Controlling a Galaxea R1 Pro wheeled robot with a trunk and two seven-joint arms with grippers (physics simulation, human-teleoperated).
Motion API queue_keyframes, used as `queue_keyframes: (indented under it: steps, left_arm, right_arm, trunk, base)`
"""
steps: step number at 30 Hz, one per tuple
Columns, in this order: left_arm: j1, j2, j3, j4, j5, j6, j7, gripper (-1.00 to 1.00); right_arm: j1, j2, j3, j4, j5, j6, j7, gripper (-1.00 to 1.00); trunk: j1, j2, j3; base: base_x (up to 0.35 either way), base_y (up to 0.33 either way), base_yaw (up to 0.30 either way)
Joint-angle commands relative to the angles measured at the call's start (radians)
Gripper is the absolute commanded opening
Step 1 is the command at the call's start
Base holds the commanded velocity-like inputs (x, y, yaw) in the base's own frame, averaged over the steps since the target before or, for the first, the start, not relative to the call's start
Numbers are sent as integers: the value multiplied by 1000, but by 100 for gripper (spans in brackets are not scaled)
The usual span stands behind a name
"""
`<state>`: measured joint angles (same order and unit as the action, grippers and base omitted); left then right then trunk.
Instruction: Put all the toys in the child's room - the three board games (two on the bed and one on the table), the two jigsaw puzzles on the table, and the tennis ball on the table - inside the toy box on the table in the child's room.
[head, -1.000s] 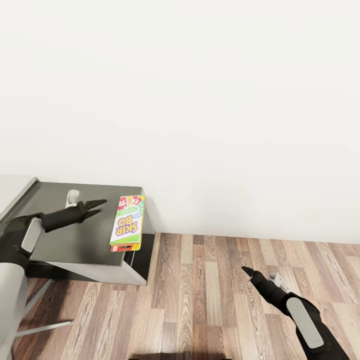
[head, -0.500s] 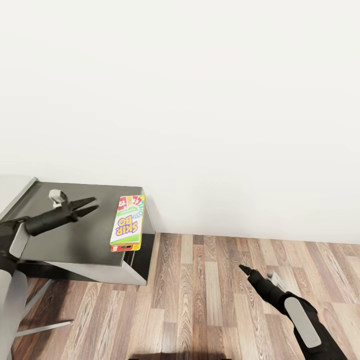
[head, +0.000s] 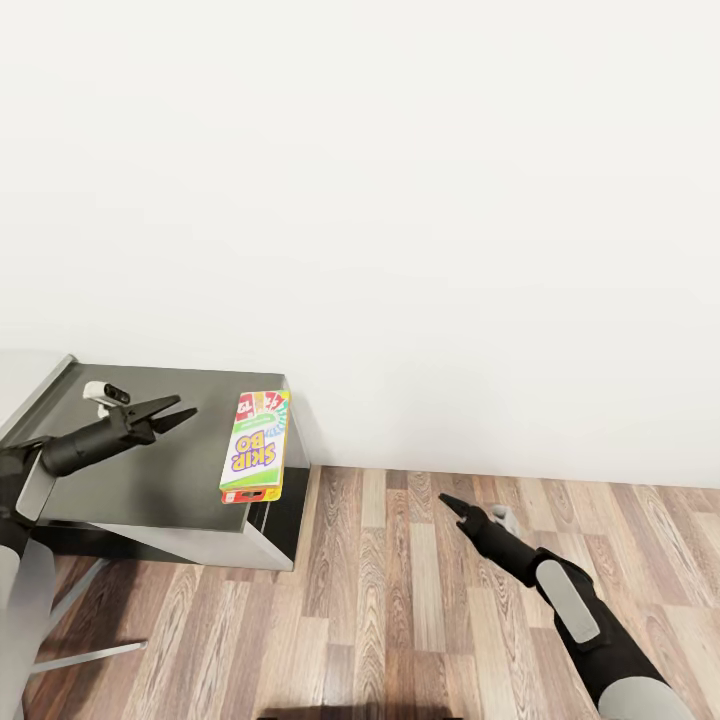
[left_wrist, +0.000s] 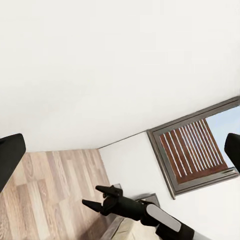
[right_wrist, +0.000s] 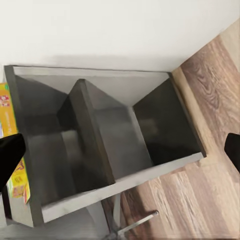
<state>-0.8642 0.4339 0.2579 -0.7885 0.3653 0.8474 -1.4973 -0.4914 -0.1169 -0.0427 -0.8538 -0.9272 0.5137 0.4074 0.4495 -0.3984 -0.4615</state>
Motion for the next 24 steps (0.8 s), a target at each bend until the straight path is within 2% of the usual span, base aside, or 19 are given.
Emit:
queue_keyframes:
  steps: [1, 8, 12, 16, 18, 20, 21, 24]
  left_arm:
    - [0, 0, 0, 0, 0, 10, -4, 100]
    - [2, 1, 1, 0, 2, 10, -6, 100]
    - [5, 0, 1, -4, 3, 10, -6, 100]
    - [10, 0, 1, -12, 3, 10, -6, 100]
    - [11, 0, 1, -14, 3, 10, -6, 100]
    - [12, 0, 1, -15, 3, 10, -6, 100]
    - [12, 0, 1, -15, 3, 10, -6, 100]
    - [13, 0, 1, -15, 3, 10, -6, 100]
  right_arm:
    - [-5, 1, 9, 7, -5, 8, 2, 100]
    - [-35, 6, 28, 65, -12, 26, 13, 100]
    - [-74, 29, 31, 125, -5, 42, 18, 100]
    - [-134, 52, 35, 244, 5, 43, 24, 100]
    - [-147, 56, 41, 267, 26, 41, 26, 100]
    - [-156, 59, 52, 281, 72, 31, 33, 100]
    - [-158, 59, 54, 283, 83, 27, 38, 100]
    - [-170, 73, 60, 288, 120, 11, 80, 100]
  trunk:
    - [1, -2, -1]
    - [1, -2, -1]
    - [1, -2, -1]
    - [1, -2, -1]
    - [1, -2, -1]
    - [1, -2, -1]
    - [1, -2, -1]
    - [1, -2, -1]
  base:
    - [0, 0, 0]
    - [0, 0, 0]
    - [0, 0, 0]
    - [0, 0, 0]
    - [0, 0, 0]
    - [0, 0, 0]
    - [0, 0, 0]
    - [0, 0, 0]
